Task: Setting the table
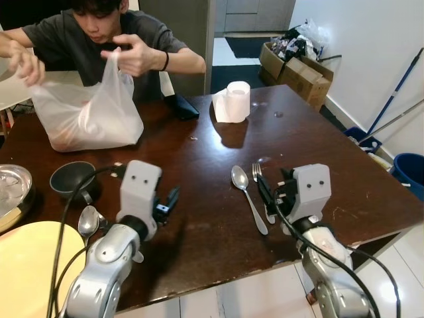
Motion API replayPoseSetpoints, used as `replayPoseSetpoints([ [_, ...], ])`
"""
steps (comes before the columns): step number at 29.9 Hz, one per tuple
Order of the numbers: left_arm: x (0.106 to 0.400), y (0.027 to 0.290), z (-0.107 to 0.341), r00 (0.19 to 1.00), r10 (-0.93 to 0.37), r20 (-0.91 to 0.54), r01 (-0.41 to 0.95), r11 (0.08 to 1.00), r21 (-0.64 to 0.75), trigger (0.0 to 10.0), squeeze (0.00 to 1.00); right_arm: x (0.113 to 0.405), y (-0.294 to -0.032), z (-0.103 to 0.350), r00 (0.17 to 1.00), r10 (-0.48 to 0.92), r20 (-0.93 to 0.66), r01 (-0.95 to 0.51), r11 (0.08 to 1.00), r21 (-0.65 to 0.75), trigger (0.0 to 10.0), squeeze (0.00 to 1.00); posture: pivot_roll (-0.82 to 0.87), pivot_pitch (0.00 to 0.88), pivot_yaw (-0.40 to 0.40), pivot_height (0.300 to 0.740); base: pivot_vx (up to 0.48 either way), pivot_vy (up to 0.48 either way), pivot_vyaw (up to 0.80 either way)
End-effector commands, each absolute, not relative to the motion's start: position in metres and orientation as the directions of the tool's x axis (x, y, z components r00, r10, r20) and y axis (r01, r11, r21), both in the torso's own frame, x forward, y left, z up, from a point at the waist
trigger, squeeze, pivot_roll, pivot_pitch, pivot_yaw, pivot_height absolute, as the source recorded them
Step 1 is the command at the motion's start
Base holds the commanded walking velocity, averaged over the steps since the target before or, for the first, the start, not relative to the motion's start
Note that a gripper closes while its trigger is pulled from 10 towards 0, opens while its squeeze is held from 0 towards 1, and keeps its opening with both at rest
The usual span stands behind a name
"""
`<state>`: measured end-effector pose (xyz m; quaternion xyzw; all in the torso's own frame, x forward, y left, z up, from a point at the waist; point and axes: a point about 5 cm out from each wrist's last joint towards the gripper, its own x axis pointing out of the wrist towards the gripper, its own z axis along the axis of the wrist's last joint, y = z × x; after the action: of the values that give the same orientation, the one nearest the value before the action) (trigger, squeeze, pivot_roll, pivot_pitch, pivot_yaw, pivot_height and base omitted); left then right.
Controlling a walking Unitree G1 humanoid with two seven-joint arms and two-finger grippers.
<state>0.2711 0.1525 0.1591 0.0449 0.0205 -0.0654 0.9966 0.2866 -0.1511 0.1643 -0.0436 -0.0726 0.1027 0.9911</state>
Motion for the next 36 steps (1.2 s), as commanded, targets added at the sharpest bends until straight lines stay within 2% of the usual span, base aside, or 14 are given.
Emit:
replayPoseSetpoints([
  [1,0.265,0.168,0.157,0.999,-0.029,-0.039,0.032,0.996,0.085,10.0,0.00,0.285,-0.154,0.164,0.970,0.206,0.129,-0.199,0.977,-0.071,10.0,0.00,-0.04,0.000,0.049,0.740,0.000,0.000,0.00],
  [4,0.262,0.173,0.157,0.999,0.000,-0.032,0.003,0.997,0.074,10.0,0.00,0.285,-0.152,0.165,0.969,0.210,0.130,-0.203,0.977,-0.062,10.0,0.00,-0.04,0.000,0.047,0.740,0.000,0.000,0.00],
  [5,0.256,0.183,0.159,0.997,0.075,-0.021,-0.074,0.997,0.037,10.0,0.00,0.289,-0.146,0.166,0.963,0.232,0.139,-0.226,0.972,-0.056,10.0,0.00,-0.01,0.000,0.028,0.740,0.000,0.000,0.00],
  [8,0.254,0.189,0.159,0.992,0.124,-0.030,-0.124,0.992,0.013,10.0,0.00,0.293,-0.138,0.168,0.953,0.264,0.149,-0.259,0.964,-0.056,10.0,0.00,0.00,0.000,0.022,0.740,0.000,0.000,0.00],
  [12,0.259,0.200,0.162,0.989,0.143,-0.039,-0.140,0.987,0.078,10.0,0.00,0.303,-0.131,0.176,0.940,0.295,0.172,-0.289,0.955,-0.060,10.0,0.00,0.02,0.000,0.022,0.740,0.000,0.000,0.00],
  [17,0.268,0.209,0.177,0.991,0.129,0.015,-0.130,0.982,0.135,10.0,0.00,0.310,-0.128,0.186,0.929,0.315,0.192,-0.313,0.949,-0.045,10.0,0.00,0.02,0.000,0.026,0.740,0.000,0.000,0.00],
  [26,0.280,0.184,0.178,0.996,0.083,0.029,-0.085,0.993,0.081,10.0,0.00,0.308,-0.131,0.179,0.941,0.290,0.176,-0.289,0.957,-0.030,10.0,0.00,-0.01,0.000,0.036,0.740,0.000,0.000,0.00],
  [36,0.286,0.175,0.180,0.998,0.043,0.040,-0.046,0.996,0.074,10.0,0.00,0.306,-0.137,0.177,0.949,0.268,0.165,-0.266,0.963,-0.033,10.0,0.00,-0.03,0.000,0.039,0.740,0.000,0.000,0.00],
])
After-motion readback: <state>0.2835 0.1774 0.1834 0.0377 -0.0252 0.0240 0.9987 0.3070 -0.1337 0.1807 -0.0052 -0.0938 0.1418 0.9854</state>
